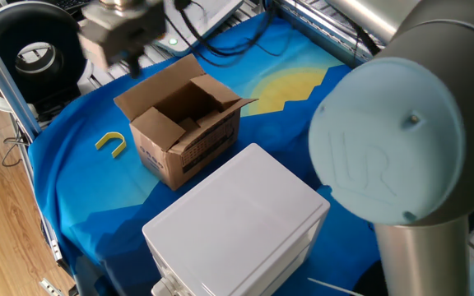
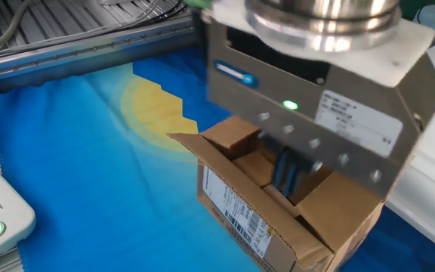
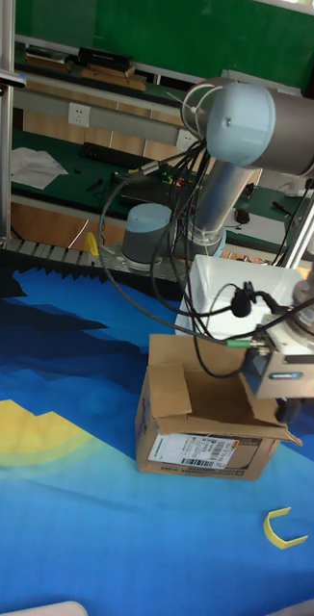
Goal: Cover the box
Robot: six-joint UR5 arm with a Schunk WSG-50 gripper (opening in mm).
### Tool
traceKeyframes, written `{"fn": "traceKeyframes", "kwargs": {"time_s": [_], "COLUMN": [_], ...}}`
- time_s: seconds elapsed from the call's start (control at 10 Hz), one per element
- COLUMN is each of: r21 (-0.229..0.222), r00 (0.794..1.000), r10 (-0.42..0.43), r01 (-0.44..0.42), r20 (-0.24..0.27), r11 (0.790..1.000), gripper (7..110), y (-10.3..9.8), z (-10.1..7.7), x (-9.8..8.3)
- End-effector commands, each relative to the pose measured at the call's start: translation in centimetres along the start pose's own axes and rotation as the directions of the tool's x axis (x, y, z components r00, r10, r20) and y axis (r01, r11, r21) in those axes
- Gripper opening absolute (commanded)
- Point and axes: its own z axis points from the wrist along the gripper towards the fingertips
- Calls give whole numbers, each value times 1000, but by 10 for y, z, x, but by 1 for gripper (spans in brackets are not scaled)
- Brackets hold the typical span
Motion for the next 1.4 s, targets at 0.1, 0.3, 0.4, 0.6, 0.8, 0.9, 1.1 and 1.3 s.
{"fn": "traceKeyframes", "kwargs": {"time_s": [0.1, 0.3, 0.4, 0.6, 0.8, 0.9, 1.1, 1.3], "r21": [-21, 115, 128, 138, 91, 22, 29, 20], "r00": [980, 987, 988, 987, 986, 988, 987, 987], "r10": [56, -27, -34, -77, -125, -139, -161, -159], "r01": [-53, 9, 15, 57, 116, 138, 160, 158], "r20": [193, 161, 151, 141, 111, 66, 18, 15], "r11": [998, 993, 992, 989, 989, 990, 987, 987], "gripper": [7, 7, 7, 7, 7, 7, 7, 7], "y": [11, -32, -45, -77, -81, -66, -69, -65], "z": [9, 31, 37, 49, 66, 71, 77, 81], "x": [-90, -91, -87, -78, -58, -39, -27, -25]}}
